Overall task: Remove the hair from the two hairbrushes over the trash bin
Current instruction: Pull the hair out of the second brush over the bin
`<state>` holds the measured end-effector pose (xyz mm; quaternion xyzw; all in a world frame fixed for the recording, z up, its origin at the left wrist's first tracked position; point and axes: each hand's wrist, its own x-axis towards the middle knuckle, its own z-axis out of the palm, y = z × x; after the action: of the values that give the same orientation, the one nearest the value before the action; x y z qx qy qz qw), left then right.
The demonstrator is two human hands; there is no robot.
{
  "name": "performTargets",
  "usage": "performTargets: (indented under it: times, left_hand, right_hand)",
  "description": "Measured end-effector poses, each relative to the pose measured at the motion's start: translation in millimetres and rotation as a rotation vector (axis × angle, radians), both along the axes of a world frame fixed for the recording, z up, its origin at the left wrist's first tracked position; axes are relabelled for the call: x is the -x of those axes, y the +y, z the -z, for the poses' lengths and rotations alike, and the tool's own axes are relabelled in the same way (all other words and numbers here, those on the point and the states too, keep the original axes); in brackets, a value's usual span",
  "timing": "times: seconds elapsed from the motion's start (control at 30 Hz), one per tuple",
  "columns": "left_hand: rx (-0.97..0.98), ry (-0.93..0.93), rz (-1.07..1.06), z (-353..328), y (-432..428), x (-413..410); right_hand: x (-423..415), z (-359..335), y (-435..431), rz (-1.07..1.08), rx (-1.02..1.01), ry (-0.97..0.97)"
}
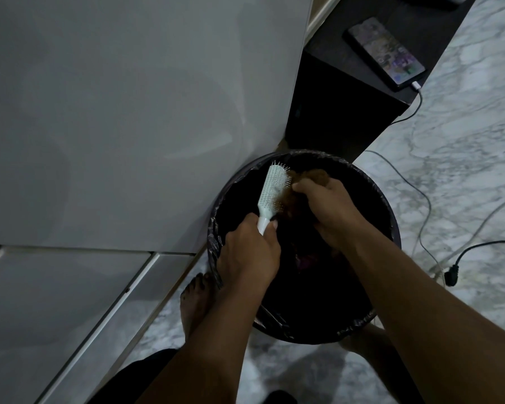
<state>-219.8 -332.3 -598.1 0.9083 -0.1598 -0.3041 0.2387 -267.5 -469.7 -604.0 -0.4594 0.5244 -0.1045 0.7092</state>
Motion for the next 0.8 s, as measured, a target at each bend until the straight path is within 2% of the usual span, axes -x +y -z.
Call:
performTargets:
  times: [0.23,0.33,0.4,0.47,0.53,0.7,0.8]
  left_hand:
    - [-0.018,-0.004,-0.007,2.1,-0.5,-2.4]
    - [-0.016,0.002,0.019,1.1,-0.3,-1.4]
    - [-0.015,0.006,0.022,1.0,-0.4,-1.6]
    - [-0.013,0.013,0.016,1.0,-1.1,-2.2]
    - [-0.006,0.016,0.008,2.0,-2.0,-2.6]
    - [-0.041,0.035,-0.049,6.4,-0.3,-4.6]
    - [-0.041,0.029,-0.052,5.4,-1.0,-4.8]
  right_hand:
    - [10.2,8.5,1.3,-0.524,0.448,0.058]
    - [11.5,9.4,2.8,-0.510,0.607,0.141]
    - [11.3,10.2,1.2,-0.467,0.637,0.166]
    - [9.1,11.5,0.3,-0.407,0.562,0.173]
    - [7.7,11.7,1.3,-0.289,0.370,0.131]
    - [7.2,-6.2,-6.5,-0.055,-0.090,-0.101]
    - [9.5,-11.1,-11.8,-0.107,-0.095,-0.043]
